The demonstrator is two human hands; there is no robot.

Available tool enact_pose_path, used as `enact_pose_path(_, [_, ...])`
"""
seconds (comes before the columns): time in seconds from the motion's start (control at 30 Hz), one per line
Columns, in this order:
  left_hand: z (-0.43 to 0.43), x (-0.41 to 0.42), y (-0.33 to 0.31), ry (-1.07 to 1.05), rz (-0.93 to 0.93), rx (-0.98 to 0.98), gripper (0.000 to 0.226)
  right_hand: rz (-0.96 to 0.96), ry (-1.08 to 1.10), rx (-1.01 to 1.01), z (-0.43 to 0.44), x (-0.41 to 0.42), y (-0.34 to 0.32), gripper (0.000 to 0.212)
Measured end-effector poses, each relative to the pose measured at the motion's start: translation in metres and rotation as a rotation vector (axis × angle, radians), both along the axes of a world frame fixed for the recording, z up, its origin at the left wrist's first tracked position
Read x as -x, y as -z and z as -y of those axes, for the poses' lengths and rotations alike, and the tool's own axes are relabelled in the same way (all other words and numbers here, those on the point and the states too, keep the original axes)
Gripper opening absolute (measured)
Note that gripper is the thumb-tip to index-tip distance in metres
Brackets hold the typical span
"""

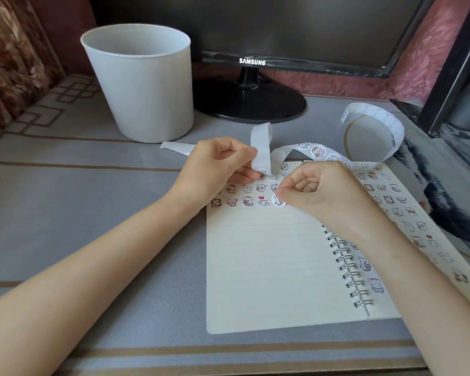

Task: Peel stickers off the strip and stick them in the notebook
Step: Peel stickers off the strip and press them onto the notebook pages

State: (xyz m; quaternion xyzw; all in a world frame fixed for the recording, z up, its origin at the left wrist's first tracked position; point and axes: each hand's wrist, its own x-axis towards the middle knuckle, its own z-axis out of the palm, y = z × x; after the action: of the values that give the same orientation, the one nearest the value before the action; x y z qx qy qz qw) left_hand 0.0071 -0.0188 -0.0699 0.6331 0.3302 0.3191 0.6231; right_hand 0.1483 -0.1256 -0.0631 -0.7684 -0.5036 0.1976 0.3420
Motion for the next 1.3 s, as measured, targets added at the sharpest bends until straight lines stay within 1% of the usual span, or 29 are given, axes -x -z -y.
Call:
enact_pose_path(0.23, [0.001, 0.000, -0.001, -0.002, -0.008, -0.009, 0.015, 0.036, -0.002, -0.007, 0.000, 0.001, 0.002, 0.010])
enact_pose_path(0.5, [0.001, 0.001, -0.001, 0.002, -0.011, -0.014, 0.013, 0.157, 0.004, 0.014, 0.002, 0.006, -0.001, 0.012])
enact_pose_path(0.63, [0.001, 0.001, 0.000, 0.003, -0.008, -0.009, 0.013, 0.242, -0.005, 0.059, 0.005, 0.009, -0.004, 0.012])
enact_pose_path(0.8, [0.001, 0.001, 0.000, 0.005, -0.007, -0.010, 0.013, 0.288, -0.008, 0.095, 0.007, 0.011, -0.008, 0.012])
enact_pose_path(1.0, [0.000, 0.000, 0.001, 0.003, -0.007, -0.008, 0.013, 0.248, 0.012, 0.107, 0.007, 0.009, -0.009, 0.013])
enact_pose_path(1.13, [0.000, 0.000, 0.001, 0.000, -0.012, -0.009, 0.012, 0.226, 0.006, 0.114, 0.005, 0.007, -0.009, 0.022])
enact_pose_path(1.3, [-0.001, 0.000, 0.003, -0.004, -0.017, -0.015, 0.013, 0.192, 0.001, 0.116, 0.004, 0.004, -0.008, 0.013])
